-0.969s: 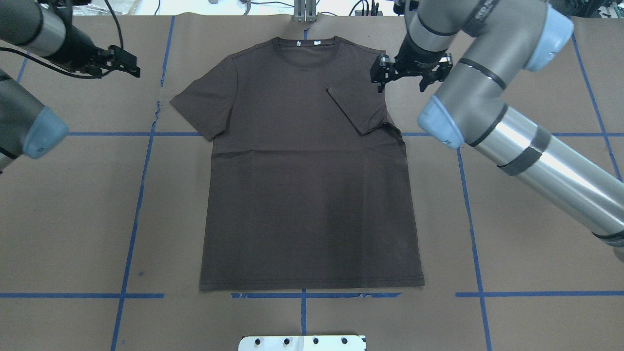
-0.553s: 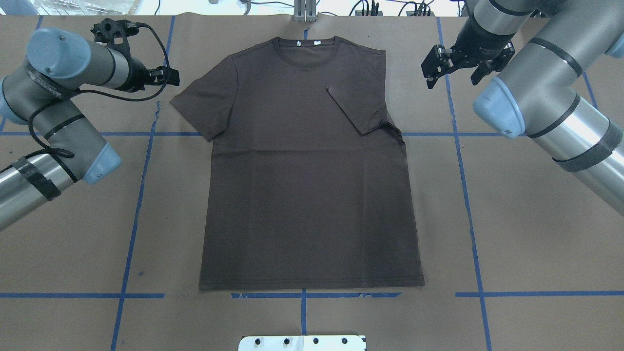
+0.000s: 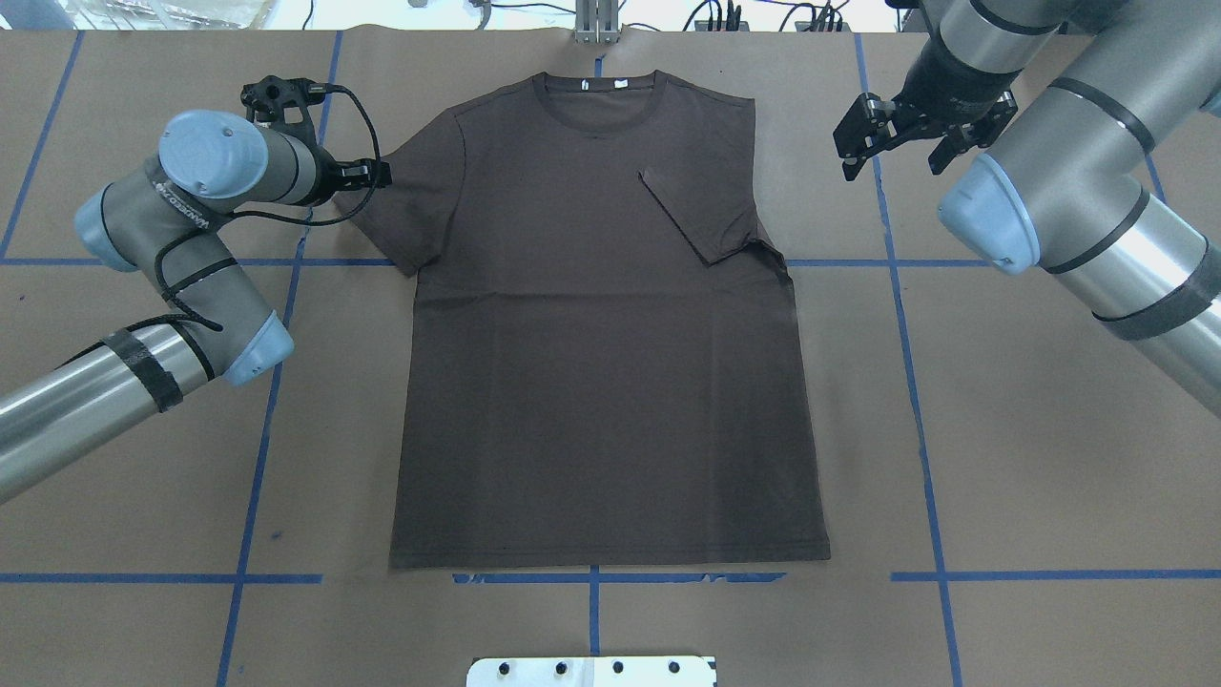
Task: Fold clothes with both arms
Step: 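Move the left gripper to the other sleeve while the right gripper withdraws, then fold the sleeve nearest the left gripper inward onto the shirt, then move both grippers toward the hem nearest the robot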
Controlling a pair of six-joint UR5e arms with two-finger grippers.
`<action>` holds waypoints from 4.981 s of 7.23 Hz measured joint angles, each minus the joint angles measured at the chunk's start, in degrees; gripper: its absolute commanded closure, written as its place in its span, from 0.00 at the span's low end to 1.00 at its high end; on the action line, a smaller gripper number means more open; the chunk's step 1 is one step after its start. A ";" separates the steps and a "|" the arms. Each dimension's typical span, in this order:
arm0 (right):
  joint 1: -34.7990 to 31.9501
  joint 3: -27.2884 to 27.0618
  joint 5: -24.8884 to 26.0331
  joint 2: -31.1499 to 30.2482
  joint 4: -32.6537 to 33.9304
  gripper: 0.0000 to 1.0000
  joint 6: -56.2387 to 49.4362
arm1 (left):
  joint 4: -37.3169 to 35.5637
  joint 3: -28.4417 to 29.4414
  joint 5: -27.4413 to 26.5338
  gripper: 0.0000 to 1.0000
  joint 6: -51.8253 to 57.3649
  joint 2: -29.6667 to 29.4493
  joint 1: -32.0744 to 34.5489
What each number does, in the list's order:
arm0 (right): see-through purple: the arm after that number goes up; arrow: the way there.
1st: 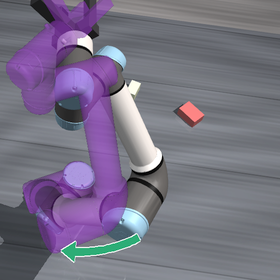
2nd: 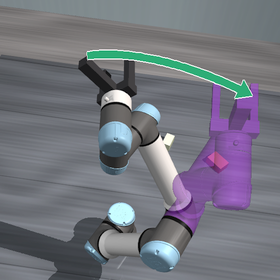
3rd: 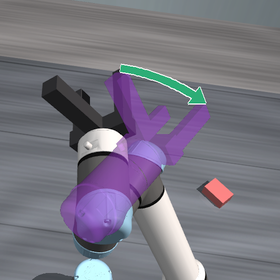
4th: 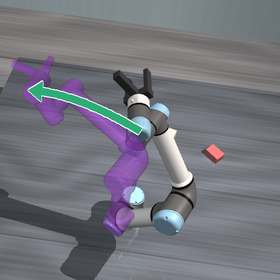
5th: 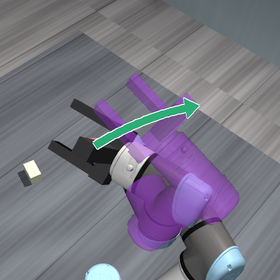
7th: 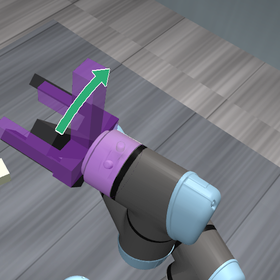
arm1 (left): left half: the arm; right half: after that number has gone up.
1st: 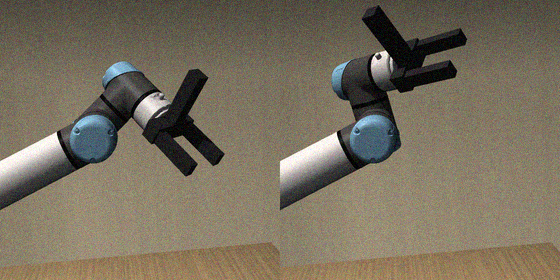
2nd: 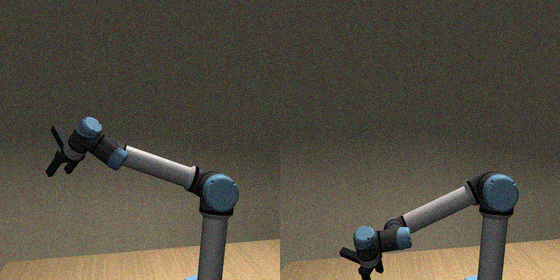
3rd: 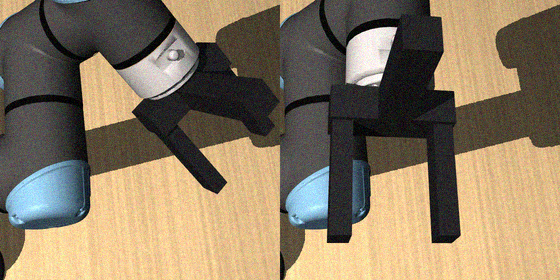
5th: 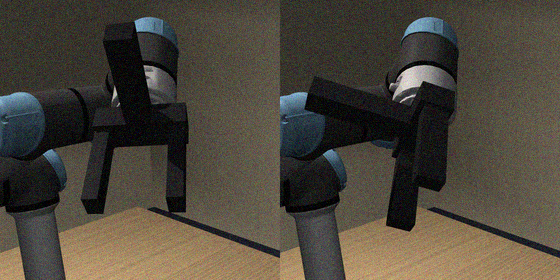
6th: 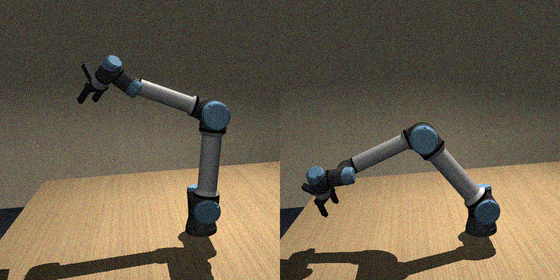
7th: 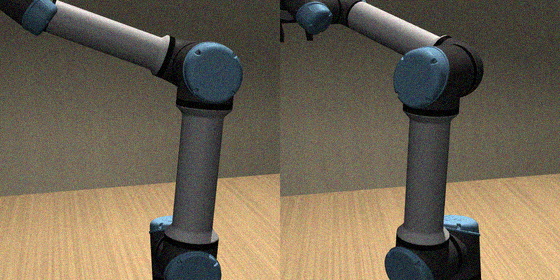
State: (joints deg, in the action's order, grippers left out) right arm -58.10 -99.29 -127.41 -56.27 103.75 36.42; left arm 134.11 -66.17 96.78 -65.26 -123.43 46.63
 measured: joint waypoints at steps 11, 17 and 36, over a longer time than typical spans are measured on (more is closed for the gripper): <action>0.14 0.02 -0.15 0.11 -0.09 0.00 0.36 | -0.66 0.88 -0.56 1.00 0.40 0.21 -0.34; 0.11 -0.10 -0.28 -0.05 -0.05 0.00 0.56 | -17.48 -8.27 0.70 1.00 -2.09 -5.41 -0.54; 31.52 -17.38 22.12 -26.64 -29.70 0.00 45.23 | -38.03 -49.42 14.95 0.00 4.82 10.35 -1.47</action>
State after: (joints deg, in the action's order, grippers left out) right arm -26.58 -116.67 -105.29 -82.91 74.04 81.66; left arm 96.09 -115.59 111.73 -60.44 -113.07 45.16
